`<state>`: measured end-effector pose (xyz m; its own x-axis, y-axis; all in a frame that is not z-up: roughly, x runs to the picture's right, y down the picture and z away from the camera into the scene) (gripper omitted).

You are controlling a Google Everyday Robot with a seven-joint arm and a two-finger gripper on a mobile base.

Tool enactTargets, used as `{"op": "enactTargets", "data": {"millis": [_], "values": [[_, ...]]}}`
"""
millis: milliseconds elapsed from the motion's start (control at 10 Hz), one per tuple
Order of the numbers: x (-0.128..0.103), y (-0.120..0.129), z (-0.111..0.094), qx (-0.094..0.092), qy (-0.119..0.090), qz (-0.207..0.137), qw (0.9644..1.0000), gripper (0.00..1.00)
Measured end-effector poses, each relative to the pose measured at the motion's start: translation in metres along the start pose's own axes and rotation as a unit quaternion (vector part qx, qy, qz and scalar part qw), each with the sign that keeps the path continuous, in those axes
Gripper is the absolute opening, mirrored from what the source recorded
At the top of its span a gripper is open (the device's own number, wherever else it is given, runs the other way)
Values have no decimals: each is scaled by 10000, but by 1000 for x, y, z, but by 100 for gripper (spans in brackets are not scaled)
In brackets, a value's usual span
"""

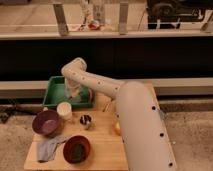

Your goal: Place sponge in tray

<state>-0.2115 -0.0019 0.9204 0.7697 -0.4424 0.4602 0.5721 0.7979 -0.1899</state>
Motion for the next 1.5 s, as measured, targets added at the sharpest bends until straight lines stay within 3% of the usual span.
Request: {"op": "enactTargets", "data": {"millis": [1500], "values": [[2, 4, 1, 85, -15, 56, 9999, 80]]}}
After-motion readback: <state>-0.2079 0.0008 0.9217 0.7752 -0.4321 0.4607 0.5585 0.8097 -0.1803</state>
